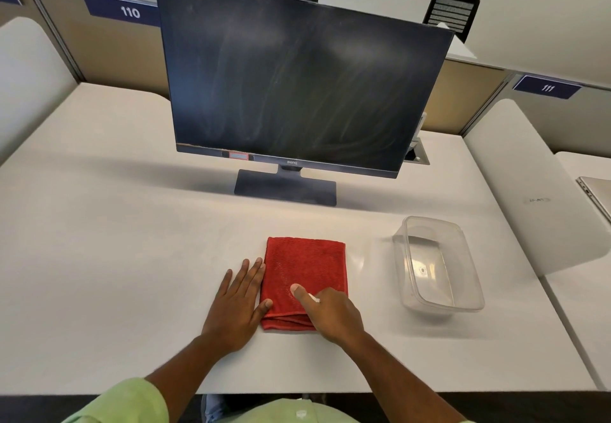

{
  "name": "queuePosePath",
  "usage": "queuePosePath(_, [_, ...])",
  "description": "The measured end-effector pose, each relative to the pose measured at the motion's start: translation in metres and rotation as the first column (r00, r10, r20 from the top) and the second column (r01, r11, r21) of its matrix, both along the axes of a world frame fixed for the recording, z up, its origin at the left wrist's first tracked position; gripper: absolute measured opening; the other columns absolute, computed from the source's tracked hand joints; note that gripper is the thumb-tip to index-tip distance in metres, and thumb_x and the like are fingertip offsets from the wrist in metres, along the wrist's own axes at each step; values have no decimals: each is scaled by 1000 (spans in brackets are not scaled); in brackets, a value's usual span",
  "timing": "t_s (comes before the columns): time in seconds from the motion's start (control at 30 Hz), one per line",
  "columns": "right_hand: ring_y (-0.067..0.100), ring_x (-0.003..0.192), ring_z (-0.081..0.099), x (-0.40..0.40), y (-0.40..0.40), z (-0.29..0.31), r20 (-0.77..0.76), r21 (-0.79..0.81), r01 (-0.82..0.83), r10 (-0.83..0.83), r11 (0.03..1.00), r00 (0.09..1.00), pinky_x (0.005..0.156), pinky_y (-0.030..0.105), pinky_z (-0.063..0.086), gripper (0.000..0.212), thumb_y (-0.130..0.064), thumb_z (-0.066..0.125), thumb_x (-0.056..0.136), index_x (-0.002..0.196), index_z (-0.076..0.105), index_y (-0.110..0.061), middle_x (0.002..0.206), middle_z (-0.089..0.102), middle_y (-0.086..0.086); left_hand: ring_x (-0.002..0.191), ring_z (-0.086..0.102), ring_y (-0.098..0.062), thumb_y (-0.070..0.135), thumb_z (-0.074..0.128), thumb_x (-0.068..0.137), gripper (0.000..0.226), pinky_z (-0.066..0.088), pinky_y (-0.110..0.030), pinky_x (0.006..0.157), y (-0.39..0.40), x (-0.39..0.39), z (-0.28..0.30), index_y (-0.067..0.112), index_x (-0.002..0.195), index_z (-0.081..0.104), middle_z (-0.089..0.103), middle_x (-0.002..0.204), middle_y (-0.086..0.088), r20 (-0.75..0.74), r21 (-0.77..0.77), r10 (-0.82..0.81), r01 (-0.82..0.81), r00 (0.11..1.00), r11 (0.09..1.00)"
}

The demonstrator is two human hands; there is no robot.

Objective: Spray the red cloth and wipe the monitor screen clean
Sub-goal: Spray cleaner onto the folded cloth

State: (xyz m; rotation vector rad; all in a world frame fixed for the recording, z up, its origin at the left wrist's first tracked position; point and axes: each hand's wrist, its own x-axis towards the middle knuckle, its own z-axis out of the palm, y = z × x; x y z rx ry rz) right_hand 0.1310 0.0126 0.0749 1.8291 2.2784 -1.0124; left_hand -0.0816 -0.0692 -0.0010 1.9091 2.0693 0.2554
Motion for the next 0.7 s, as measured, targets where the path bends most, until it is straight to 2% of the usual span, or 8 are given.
queuePosePath(0.13, [12, 54, 55, -1, -2, 2, -11, 35, 15, -15, 999, 1000, 59, 34, 45, 83, -98, 19, 75, 55, 47, -22, 56, 56, -5, 155, -22, -9, 70, -1, 98, 78, -9, -39, 127, 0, 0, 0, 26, 162, -12, -13, 170, 10, -11, -9, -6, 5, 1000, 1000])
queuePosePath(0.33, [10, 52, 55, -2, -6, 1, 36, 38, -30, 29, 999, 999, 53, 29, 37, 86, -102, 19, 74, 55, 49, -23, 56, 57, -5, 155, -21, -10, 70, -4, 96, 81, -7, -40, 128, 0, 0, 2, 24, 163, -10, -12, 170, 11, 1, -6, -8, 8, 1000, 1000])
queuePosePath(0.43, [11, 56, 59, -3, -9, -2, 50, 21, -28, 27, 999, 998, 54, 30, 41, 84, -99, 19, 73, 60, 53, -23, 60, 60, -5, 155, -20, -10, 70, -4, 96, 82, -8, -39, 128, -1, 0, 2, 24, 163, -9, -12, 170, 10, 5, -6, -6, 6, 1000, 1000])
queuePosePath(0.6, [12, 58, 60, 1, -12, -5, 79, 26, -57, 54, 998, 995, 58, 31, 47, 90, -106, 19, 71, 60, 55, -24, 62, 61, -6, 156, -18, -10, 70, -1, 98, 80, -7, -39, 128, -1, 0, 2, 23, 163, -6, -9, 171, 10, 5, 6, -9, 8, 1000, 1000])
queuePosePath(0.7, [13, 60, 62, 1, -14, -3, 46, 16, -25, 24, 1000, 999, 61, 33, 50, 83, -98, 21, 75, 62, 56, -24, 63, 62, -6, 156, -18, -10, 72, -4, 96, 82, -8, -39, 128, -2, 0, 2, 24, 163, -7, -8, 171, 10, 16, 10, -7, 6, 1000, 1000])
